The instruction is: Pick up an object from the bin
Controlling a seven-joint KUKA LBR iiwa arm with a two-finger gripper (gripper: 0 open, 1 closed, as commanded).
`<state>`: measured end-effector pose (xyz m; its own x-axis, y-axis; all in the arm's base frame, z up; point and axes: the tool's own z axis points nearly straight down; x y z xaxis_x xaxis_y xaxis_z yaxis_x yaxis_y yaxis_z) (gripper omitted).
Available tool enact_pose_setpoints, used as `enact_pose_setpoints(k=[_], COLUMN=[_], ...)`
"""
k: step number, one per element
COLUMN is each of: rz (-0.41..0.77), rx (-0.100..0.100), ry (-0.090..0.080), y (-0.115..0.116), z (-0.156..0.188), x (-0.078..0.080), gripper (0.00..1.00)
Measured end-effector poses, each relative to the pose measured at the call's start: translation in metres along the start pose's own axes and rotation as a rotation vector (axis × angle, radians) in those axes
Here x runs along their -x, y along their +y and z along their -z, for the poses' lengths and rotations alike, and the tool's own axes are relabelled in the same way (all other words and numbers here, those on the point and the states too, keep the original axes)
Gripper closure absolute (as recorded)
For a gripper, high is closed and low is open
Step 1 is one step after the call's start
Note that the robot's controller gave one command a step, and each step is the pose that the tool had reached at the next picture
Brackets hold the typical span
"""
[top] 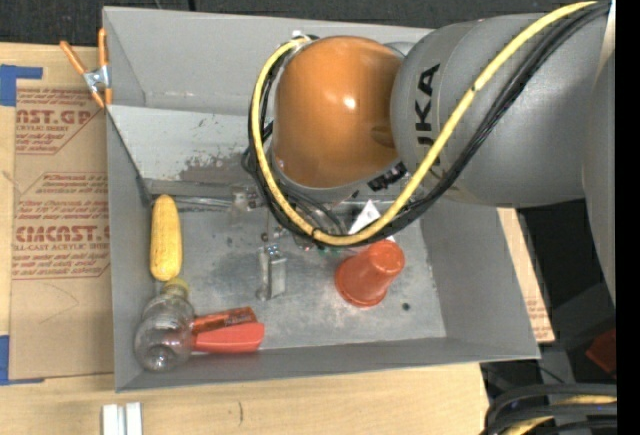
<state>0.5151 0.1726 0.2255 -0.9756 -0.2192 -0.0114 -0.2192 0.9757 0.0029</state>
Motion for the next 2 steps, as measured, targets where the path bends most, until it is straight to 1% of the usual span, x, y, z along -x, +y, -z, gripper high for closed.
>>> enact_pose_setpoints(k=[1, 2], rz=[-0.210, -0.111], rx=[-0.002, -0.003], ry=[0.009, 0.006], y=[-0.001, 0.037], z=[-0.054, -0.093], x=[-0.021, -0.017], gripper=[0.00, 0.00])
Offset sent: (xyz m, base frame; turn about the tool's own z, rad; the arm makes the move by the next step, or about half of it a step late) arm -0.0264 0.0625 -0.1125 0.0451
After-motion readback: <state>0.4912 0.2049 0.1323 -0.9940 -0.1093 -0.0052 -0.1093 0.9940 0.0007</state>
